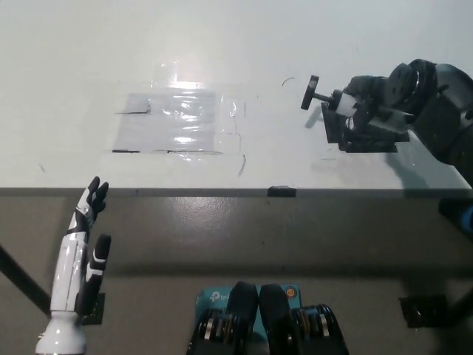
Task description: The robot uses right hand to pick up a small white air pumper and uses its left hand to compress it, and then puts it on the desk
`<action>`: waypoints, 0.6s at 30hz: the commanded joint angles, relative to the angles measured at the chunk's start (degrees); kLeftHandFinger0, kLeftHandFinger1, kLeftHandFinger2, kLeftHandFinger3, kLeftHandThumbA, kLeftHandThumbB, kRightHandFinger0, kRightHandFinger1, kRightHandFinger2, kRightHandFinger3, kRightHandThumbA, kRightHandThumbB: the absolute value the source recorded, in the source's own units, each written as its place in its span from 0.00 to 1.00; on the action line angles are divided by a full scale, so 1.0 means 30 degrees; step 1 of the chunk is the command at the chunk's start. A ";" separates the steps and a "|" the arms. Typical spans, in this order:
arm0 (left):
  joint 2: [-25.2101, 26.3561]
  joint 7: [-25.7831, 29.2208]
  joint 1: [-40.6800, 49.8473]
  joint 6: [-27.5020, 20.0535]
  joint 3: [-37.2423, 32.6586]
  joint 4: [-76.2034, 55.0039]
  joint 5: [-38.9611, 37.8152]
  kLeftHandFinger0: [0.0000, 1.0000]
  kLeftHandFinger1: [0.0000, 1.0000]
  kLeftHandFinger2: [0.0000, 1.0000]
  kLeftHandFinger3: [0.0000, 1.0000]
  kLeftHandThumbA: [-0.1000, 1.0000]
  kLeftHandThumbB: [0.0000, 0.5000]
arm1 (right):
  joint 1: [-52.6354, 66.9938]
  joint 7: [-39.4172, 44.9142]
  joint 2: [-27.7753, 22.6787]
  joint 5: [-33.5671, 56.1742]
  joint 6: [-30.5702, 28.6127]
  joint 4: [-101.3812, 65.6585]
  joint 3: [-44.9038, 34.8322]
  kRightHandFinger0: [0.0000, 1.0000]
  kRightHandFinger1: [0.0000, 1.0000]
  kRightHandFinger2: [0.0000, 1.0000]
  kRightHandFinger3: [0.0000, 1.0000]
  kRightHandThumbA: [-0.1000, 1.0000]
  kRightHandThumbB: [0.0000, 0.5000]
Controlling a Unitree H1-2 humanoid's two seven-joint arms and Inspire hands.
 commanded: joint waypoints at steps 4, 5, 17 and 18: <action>0.0417 -0.0056 -0.0018 -0.1239 -0.0347 -0.0176 -0.0275 1.00 1.00 1.00 1.00 1.00 0.62 | -0.1820 -0.1862 0.0069 -0.3290 -0.3734 0.0057 -0.0796 1.00 1.00 1.00 1.00 0.75 1.00; 0.0416 -0.0045 -0.0020 -0.1246 -0.0352 -0.0158 -0.0279 1.00 1.00 1.00 1.00 1.00 0.62 | -0.1801 -0.1847 0.0063 -0.3387 -0.3753 0.0004 -0.0880 1.00 1.00 1.00 1.00 0.74 0.99; 0.0460 -0.0005 -0.0324 -0.1037 -0.0271 -0.0064 -0.0422 1.00 1.00 1.00 1.00 1.00 0.63 | -0.2448 0.0191 -0.1089 -0.3131 -0.4470 -0.1869 -0.4753 1.00 1.00 1.00 1.00 0.88 0.97; 0.0458 -0.0008 -0.0395 -0.1039 -0.0269 -0.0035 -0.0463 1.00 1.00 1.00 1.00 1.00 0.64 | -0.2409 0.0201 -0.1885 -0.2680 -0.4633 -0.3942 -0.5858 1.00 1.00 1.00 1.00 1.00 0.82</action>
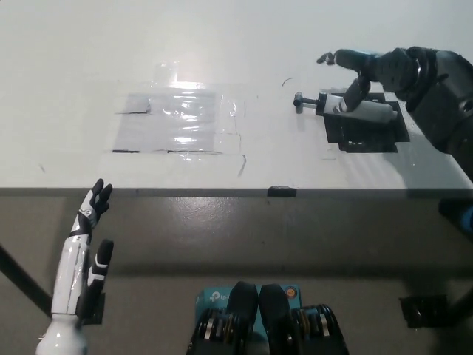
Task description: The robot uses right hand to pick up a small white air pumper and uses its left hand to compress it, and then puts it on the desk
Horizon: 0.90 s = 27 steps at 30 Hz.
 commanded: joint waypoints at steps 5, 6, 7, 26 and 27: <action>0.0268 -0.0068 -0.0977 -0.0684 -0.0102 0.0117 -0.0500 1.00 1.00 1.00 1.00 1.00 0.64 | -0.1078 -0.0091 -0.3236 0.2308 -0.0300 -0.9616 -0.5924 1.00 1.00 1.00 1.00 1.00 0.75; 0.0366 -0.0189 -0.1397 -0.0838 -0.0148 0.0312 -0.0710 1.00 1.00 1.00 1.00 1.00 0.63 | -0.0489 -0.0666 -0.3421 0.3269 0.0288 -1.2354 -0.7785 1.00 1.00 1.00 1.00 1.00 0.78; 0.0516 -0.0388 -0.1626 -0.0982 -0.0206 0.0432 -0.0998 1.00 1.00 1.00 1.00 1.00 0.62 | 0.0224 -0.0982 -0.3597 0.3659 0.1349 -1.5018 -0.8914 1.00 1.00 1.00 1.00 1.00 0.84; 0.1553 -0.1336 -0.4488 -0.1305 0.0477 0.3475 -0.3671 1.00 1.00 1.00 1.00 1.00 0.49 | 1.7411 -0.6620 0.2817 0.4805 -0.2441 -3.2642 -1.4304 1.00 1.00 1.00 1.00 1.00 0.61; 0.1568 -0.1326 -0.4429 -0.1332 0.0484 0.3495 -0.3687 1.00 1.00 1.00 1.00 1.00 0.48 | 1.7743 -0.6745 0.3183 0.4832 -0.2768 -3.2339 -1.4310 1.00 1.00 1.00 1.00 1.00 0.61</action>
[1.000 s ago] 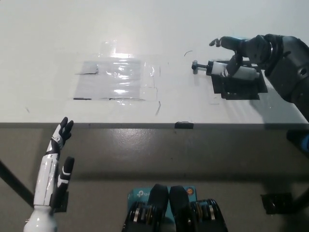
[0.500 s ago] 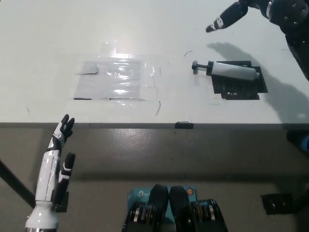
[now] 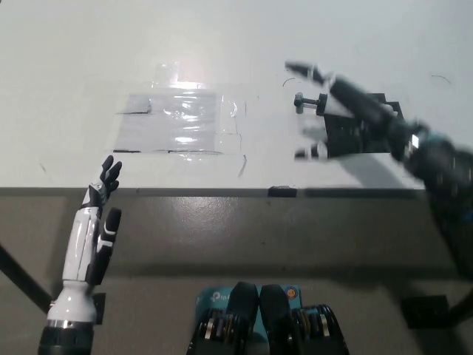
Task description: The robot uses right hand to pick up a small white air pumper and uses its left hand to compress it, and then puts it on the desk
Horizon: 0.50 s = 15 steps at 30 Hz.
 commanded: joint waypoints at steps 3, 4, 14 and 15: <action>0.1335 -0.1297 -0.1859 -0.1166 0.0404 0.0785 -0.3202 1.00 1.00 1.00 1.00 1.00 0.48 | 0.5852 -0.6610 0.4136 0.3286 -0.4655 -1.1440 -0.5832 1.00 1.00 1.00 1.00 1.00 0.60; 0.1323 -0.1259 -0.1814 -0.1278 0.0385 0.0851 -0.3145 1.00 1.00 1.00 1.00 1.00 0.49 | 0.6071 -0.6624 0.4405 0.3234 -0.5031 -1.0987 -0.5919 1.00 1.00 1.00 1.00 1.00 0.58; 0.1499 -0.1305 -0.0486 -0.1206 0.0362 0.0556 -0.2939 1.00 1.00 1.00 1.00 1.00 0.51 | 0.7385 -0.7310 0.7005 0.1261 -0.8276 -0.3934 -0.6405 1.00 1.00 1.00 1.00 1.00 0.49; 0.1507 -0.1378 -0.0389 -0.1248 0.0343 0.0569 -0.3069 1.00 1.00 1.00 1.00 1.00 0.50 | 0.7442 -0.7359 0.7090 0.1144 -0.8259 -0.3602 -0.6412 1.00 1.00 1.00 1.00 1.00 0.48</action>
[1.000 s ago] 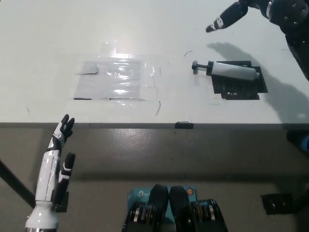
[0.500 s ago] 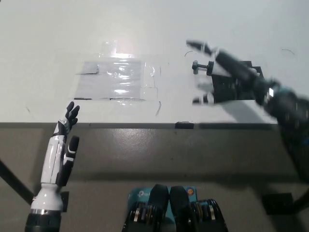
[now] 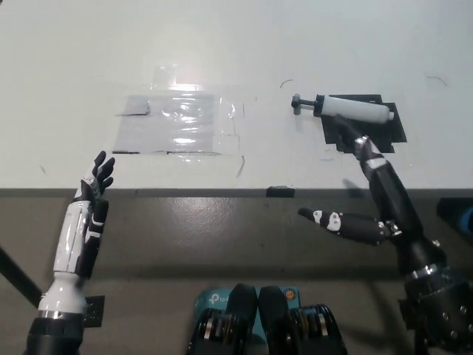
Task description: The robot uses right hand to pick up a small white air pumper and uses its left hand to compress it, and then puts it on the desk
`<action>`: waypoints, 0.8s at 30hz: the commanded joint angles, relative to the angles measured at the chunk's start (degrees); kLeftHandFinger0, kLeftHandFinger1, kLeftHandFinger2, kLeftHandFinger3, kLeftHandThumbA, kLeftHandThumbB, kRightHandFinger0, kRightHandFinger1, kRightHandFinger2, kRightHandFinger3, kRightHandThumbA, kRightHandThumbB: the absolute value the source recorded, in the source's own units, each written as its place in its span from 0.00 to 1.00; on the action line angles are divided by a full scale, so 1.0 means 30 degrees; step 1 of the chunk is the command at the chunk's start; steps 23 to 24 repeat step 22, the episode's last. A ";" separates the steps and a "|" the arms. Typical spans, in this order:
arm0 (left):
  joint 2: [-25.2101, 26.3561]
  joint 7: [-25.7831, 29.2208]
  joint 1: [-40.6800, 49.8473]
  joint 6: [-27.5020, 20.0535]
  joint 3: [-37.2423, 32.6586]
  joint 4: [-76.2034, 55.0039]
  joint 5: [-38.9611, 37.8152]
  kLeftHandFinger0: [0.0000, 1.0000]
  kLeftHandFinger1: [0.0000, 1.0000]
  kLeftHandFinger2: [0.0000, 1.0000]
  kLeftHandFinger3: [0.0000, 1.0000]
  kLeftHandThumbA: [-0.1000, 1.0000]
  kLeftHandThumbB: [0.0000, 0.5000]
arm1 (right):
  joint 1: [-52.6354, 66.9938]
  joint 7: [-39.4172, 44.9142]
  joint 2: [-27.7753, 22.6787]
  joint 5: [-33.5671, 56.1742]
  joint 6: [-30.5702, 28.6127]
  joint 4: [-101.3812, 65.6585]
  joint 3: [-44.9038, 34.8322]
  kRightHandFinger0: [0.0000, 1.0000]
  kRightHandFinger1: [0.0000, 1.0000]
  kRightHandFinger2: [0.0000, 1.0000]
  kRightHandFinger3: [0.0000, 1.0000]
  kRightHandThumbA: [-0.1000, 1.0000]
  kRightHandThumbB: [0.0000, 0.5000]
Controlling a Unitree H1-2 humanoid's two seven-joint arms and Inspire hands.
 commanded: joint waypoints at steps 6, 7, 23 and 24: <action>0.0811 -0.1108 0.0828 -0.1671 -0.0081 0.0130 -0.1951 1.00 1.00 1.00 1.00 1.00 0.50 | 0.0426 -0.3757 0.1925 0.0850 -0.5012 0.3374 -0.1935 1.00 1.00 1.00 1.00 1.00 0.53; 0.0876 -0.1156 0.0856 -0.1664 -0.0116 0.0258 -0.1903 1.00 1.00 1.00 1.00 1.00 0.51 | 0.0343 -0.3715 0.1845 0.0849 -0.5208 0.3808 -0.1968 1.00 1.00 1.00 1.00 1.00 0.52; 0.1226 -0.1558 0.1627 -0.1901 -0.0176 0.1218 -0.1779 1.00 1.00 1.00 1.00 1.00 0.55 | 0.1355 -0.4071 0.1353 0.0259 -0.6433 0.4848 -0.0869 1.00 1.00 1.00 1.00 1.00 0.55; 0.1226 -0.1558 0.1627 -0.1901 -0.0176 0.1218 -0.1779 1.00 1.00 1.00 1.00 1.00 0.55 | 0.1355 -0.4071 0.1353 0.0259 -0.6433 0.4848 -0.0869 1.00 1.00 1.00 1.00 1.00 0.55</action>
